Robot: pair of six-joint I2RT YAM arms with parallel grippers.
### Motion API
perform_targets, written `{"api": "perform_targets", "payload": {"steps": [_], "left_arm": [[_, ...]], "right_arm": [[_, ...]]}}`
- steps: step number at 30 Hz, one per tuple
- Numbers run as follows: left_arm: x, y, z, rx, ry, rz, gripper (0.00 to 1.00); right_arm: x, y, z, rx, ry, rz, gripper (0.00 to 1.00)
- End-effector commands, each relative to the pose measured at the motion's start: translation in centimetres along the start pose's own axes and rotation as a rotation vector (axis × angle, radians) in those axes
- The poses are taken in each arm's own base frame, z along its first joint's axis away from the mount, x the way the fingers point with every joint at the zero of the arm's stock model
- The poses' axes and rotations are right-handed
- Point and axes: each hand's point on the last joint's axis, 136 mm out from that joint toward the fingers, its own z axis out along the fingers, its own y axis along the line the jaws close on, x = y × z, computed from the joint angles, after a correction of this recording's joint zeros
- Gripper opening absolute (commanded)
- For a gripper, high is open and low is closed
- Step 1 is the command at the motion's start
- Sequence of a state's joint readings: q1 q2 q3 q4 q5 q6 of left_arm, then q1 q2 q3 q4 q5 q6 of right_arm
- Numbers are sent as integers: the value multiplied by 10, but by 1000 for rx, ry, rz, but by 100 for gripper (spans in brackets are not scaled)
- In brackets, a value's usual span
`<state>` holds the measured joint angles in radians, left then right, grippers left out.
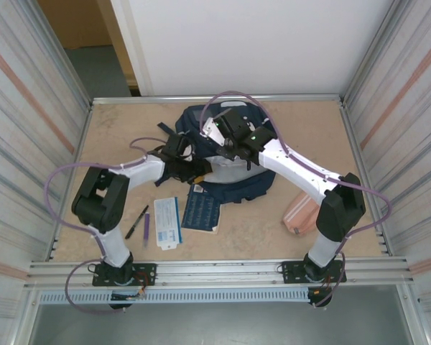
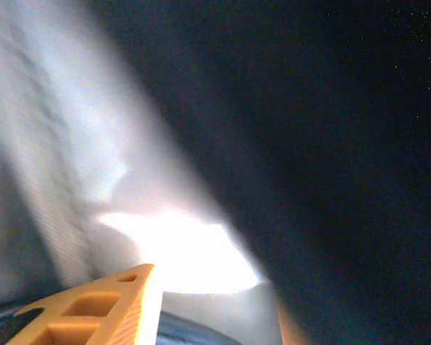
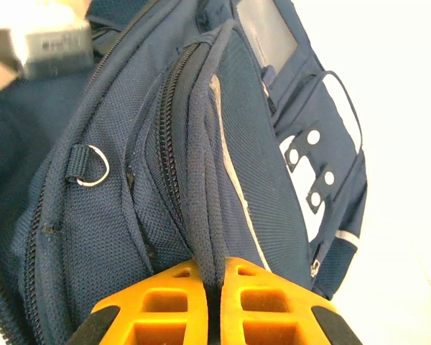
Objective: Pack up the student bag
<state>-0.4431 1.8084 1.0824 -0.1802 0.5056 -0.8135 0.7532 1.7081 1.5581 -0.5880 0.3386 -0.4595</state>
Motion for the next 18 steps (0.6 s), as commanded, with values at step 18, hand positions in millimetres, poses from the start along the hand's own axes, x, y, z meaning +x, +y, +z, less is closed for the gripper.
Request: {"api": "perform_targets", "payload": {"steps": [18], "left_arm": [[-81,13,-35,-81,-72,91,47]], "right_arm": [[-24,-70,-21,232,-93,118,0]]}}
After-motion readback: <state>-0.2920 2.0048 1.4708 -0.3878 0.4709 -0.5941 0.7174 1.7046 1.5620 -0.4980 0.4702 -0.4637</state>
